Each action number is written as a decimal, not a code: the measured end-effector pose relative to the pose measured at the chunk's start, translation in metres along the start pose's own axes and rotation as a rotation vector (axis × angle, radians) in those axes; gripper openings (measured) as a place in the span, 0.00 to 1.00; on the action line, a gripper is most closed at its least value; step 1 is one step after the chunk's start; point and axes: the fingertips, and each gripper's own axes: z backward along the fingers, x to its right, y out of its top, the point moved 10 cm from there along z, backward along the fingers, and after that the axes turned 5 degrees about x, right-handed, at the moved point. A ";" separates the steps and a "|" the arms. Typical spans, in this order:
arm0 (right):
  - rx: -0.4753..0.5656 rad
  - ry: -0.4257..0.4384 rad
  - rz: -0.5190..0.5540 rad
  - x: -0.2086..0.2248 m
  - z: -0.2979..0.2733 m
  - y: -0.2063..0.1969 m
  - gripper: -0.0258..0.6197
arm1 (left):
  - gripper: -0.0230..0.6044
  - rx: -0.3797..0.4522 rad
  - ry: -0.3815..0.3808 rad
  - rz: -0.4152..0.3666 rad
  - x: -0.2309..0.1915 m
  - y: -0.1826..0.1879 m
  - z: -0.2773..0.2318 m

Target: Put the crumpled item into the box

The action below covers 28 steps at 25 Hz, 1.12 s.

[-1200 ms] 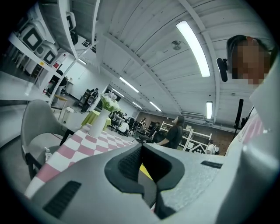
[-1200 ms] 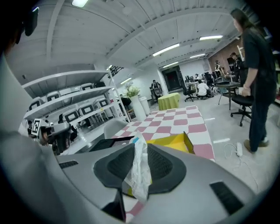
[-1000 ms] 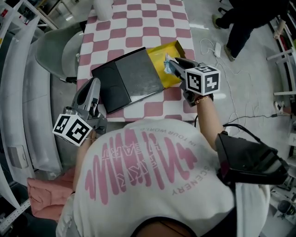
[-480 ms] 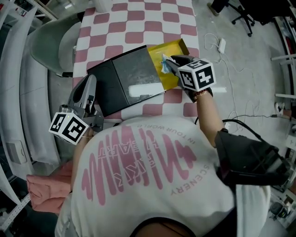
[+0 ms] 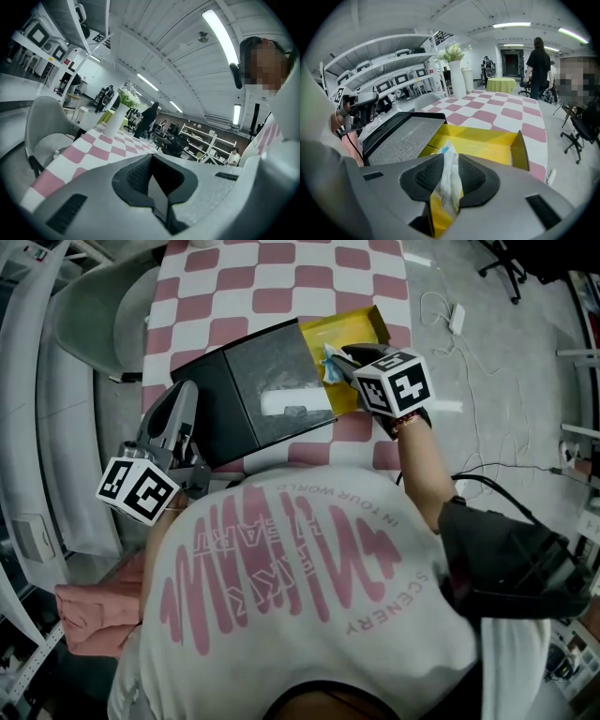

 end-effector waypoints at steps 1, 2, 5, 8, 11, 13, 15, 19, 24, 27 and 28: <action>-0.005 0.000 0.006 0.000 -0.001 0.000 0.19 | 0.05 -0.002 0.002 0.000 0.000 0.000 0.000; -0.011 0.001 0.013 -0.001 -0.002 -0.001 0.19 | 0.05 -0.002 0.004 0.000 0.000 0.000 0.001; -0.024 0.004 0.031 -0.002 -0.004 -0.002 0.19 | 0.05 0.001 0.011 -0.003 -0.001 0.001 0.001; -0.033 0.006 0.035 -0.002 -0.005 -0.004 0.19 | 0.05 -0.002 0.014 0.000 -0.002 -0.001 0.002; -0.040 0.011 0.035 -0.002 -0.006 -0.006 0.19 | 0.05 -0.013 0.012 0.002 -0.002 -0.004 0.002; -0.051 0.015 0.045 -0.003 -0.007 -0.007 0.19 | 0.05 -0.017 0.011 0.002 -0.002 -0.004 0.002; -0.063 0.018 0.061 -0.005 -0.008 -0.008 0.19 | 0.05 -0.014 0.015 -0.001 -0.003 -0.004 0.003; -0.069 0.024 0.073 -0.007 -0.009 -0.010 0.20 | 0.05 -0.006 0.025 -0.013 -0.003 -0.003 0.005; -0.064 0.032 0.072 -0.006 -0.009 -0.010 0.20 | 0.05 -0.005 0.028 -0.006 -0.002 -0.003 0.007; -0.062 0.042 0.065 -0.005 -0.010 -0.012 0.21 | 0.05 -0.009 0.025 -0.003 -0.002 -0.005 0.007; -0.062 0.043 0.065 -0.005 -0.011 -0.012 0.21 | 0.05 -0.010 0.025 -0.003 -0.001 -0.005 0.007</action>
